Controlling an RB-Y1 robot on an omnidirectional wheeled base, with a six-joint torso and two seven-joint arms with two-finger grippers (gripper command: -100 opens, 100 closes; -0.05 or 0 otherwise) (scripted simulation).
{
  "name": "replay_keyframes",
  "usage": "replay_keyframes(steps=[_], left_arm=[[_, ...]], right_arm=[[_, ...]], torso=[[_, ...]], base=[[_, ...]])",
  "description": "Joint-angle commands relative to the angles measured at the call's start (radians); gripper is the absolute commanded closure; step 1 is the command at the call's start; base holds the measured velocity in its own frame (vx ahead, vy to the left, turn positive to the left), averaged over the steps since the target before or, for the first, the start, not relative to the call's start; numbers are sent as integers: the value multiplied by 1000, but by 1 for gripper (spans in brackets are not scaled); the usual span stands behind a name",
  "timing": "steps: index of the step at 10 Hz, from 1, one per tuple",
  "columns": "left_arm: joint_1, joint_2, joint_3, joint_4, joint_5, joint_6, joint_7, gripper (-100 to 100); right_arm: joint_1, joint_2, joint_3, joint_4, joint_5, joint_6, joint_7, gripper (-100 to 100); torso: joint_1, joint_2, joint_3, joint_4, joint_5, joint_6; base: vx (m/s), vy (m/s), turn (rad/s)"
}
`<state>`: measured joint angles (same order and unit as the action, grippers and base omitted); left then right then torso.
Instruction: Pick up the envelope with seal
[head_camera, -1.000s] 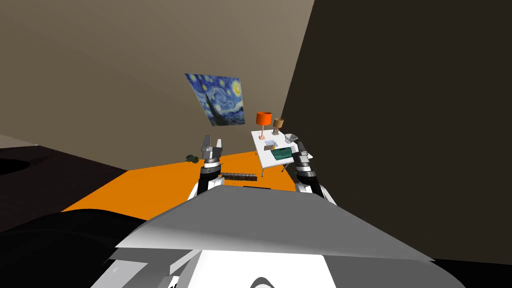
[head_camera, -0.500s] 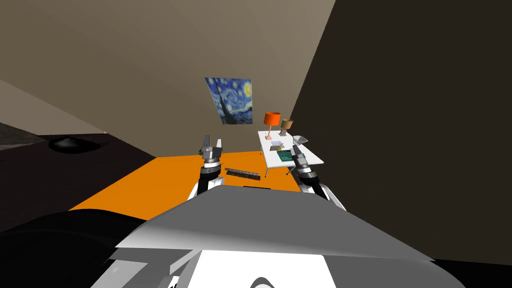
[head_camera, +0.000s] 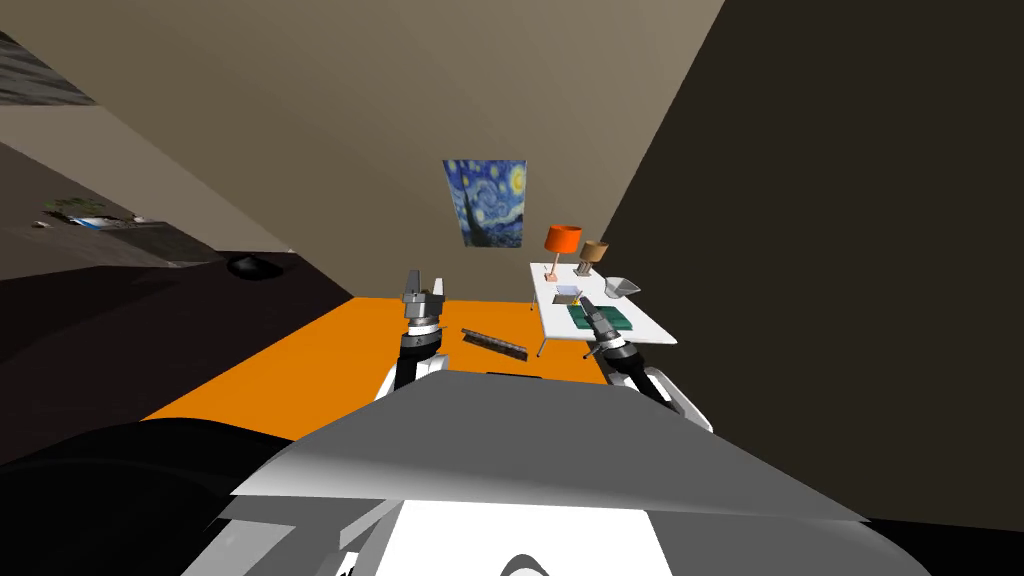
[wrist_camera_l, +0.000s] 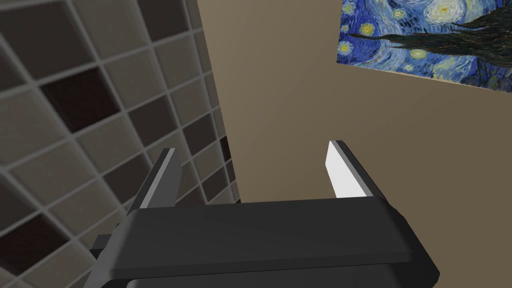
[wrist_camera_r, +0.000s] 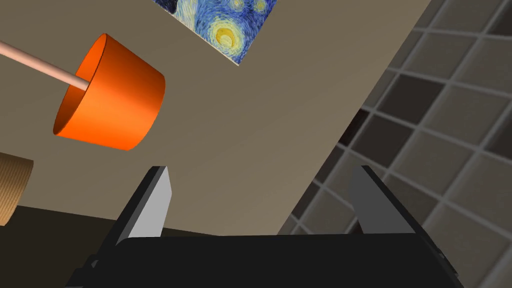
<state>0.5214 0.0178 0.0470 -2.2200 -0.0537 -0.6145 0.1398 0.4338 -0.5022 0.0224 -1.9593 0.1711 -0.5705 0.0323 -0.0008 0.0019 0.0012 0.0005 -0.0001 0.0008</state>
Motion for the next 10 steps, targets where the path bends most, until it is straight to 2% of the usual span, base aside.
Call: replay_keyframes(steps=[1, 2, 3, 4, 5, 6, 7, 8, 9, 10], left_arm=[[0, 0, 0, 0, 0, 0, 0, 0], [0, 0, 0, 0, 0, 0, 0, 0], [0, 0, 0, 0, 0, 0, 0, 0], [0, 0, 0, 0, 0, 0, 0, 0], [0, 0, 0, 0, 0, 0, 0, 0], [0, 0, 0, 0, 0, 0, 0, 0], [0, 0, 0, 0, 0, 0, 0, 0], [0, 0, 0, 0, 0, 0, 0, 0], [0, 0, 0, 0, 0, 0, 0, 0], [0, 0, 0, 0, 0, 0, 0, 0]], right_arm=[[1, -50, -5, 41, 38, -23, 3, -100], [1, -70, -5, 41, 38, -23, 3, -100], [1, -105, -9, 78, 73, -42, 5, -100], [1, -126, -9, 78, 73, -42, 5, -100], [2, -160, -13, 117, 109, -60, 6, -100], [2, -182, -13, 117, 109, -60, 6, -100], [4, -217, -16, 156, 147, -79, 7, -100], [4, -237, -16, 156, 147, -79, 7, -100], [7, -273, -18, 196, 186, -97, 6, -100], [7, -291, -18, 196, 186, -97, 6, -100]], torso=[[0, 0, 0, 0, 0, 0], [1, 0, 0, 0, 0, -1], [0, 0, 0, 0, 0, 0], [0, 0, 0, 0, 0, -1], [0, 0, 0, 0, 0, 0], [0, -1, 0, 0, 0, -1], [0, -1, 0, 0, 0, 0], [0, -1, -1, 0, 0, -1], [-1, -1, -1, 0, 0, 0], [0, -1, -1, 0, 0, -1]], base=[[-26, 33, 315], [-21, 23, 235], [-23, 26, 371], [-16, 13, 195], [-15, 27, 362], [-10, 18, 258], [-8, 24, 373], [-4, 13, 246], [-4, 17, 367], [-3, 9, 205]])
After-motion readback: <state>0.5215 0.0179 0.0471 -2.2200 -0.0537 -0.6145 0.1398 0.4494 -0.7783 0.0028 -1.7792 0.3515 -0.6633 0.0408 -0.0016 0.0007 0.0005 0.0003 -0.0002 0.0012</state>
